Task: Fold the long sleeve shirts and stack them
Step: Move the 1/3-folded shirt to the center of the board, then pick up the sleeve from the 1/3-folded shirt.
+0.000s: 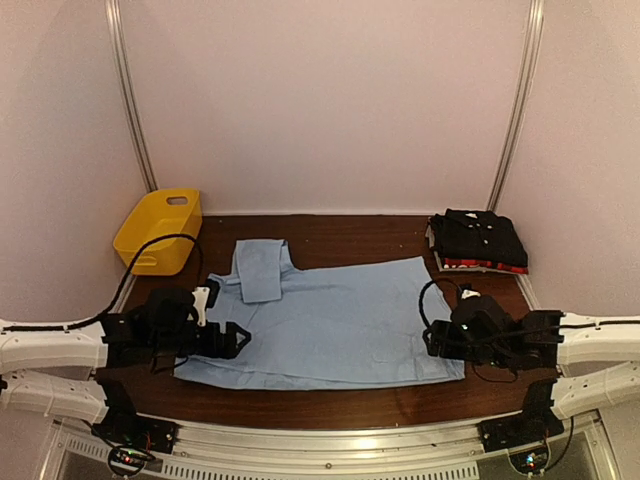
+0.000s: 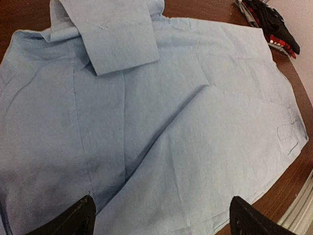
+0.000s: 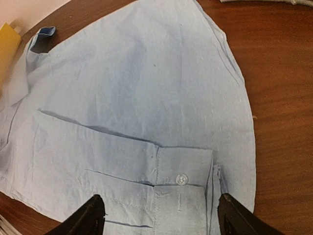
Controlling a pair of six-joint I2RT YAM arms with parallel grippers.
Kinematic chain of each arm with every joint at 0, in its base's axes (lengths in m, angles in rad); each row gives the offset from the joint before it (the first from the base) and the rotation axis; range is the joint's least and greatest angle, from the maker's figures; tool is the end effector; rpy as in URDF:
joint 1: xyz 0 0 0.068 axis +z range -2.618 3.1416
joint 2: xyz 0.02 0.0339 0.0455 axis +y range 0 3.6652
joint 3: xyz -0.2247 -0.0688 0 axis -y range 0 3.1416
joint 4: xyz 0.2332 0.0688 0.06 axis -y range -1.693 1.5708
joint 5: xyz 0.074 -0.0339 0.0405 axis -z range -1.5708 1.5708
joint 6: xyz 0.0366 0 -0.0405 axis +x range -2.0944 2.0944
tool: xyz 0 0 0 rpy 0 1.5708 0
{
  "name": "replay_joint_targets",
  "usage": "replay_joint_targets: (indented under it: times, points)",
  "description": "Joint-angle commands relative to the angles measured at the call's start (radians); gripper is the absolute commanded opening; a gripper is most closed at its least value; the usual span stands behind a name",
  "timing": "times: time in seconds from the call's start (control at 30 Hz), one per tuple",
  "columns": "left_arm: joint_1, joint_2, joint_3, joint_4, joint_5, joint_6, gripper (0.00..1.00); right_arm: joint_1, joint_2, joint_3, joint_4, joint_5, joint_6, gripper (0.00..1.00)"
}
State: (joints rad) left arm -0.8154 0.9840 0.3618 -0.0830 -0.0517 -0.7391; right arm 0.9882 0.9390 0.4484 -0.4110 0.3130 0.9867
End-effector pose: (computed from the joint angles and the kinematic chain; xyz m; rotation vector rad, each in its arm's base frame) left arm 0.1414 -0.1474 0.1418 0.0626 2.3900 -0.7306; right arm 0.1133 0.1514 0.1525 0.1339 2.4748 0.5030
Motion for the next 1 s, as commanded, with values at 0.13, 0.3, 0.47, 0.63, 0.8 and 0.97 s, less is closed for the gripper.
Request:
replay_joint_targets:
  times: [0.13, 0.3, 0.47, 0.63, 0.8, 0.97]
  points:
    - [0.02, 0.044, 0.239, -0.131, -0.255, 0.11, 0.98, -0.026, 0.034, 0.194, -0.063, 0.179, -0.206, 1.0]
    - [0.141, 0.173, 0.356, -0.113, -0.084, 0.185, 0.98, -0.135, 0.112, 0.265, 0.015, 0.079, -0.34, 1.0]
    - [0.303, 0.257, 0.376, -0.008, 0.177, 0.198, 0.98, -0.272, 0.247, 0.334, 0.092, -0.049, -0.444, 1.0]
    - [0.36, 0.406, 0.43, 0.035, 0.287, 0.224, 0.93, -0.34, 0.401, 0.422, 0.147, -0.103, -0.532, 1.0]
    - [0.409, 0.549, 0.484, 0.067, 0.36, 0.238, 0.89, -0.376, 0.568, 0.543, 0.156, -0.135, -0.589, 1.0]
    - [0.437, 0.68, 0.557, 0.042, 0.372, 0.272, 0.83, -0.399, 0.705, 0.649, 0.163, -0.155, -0.618, 1.0]
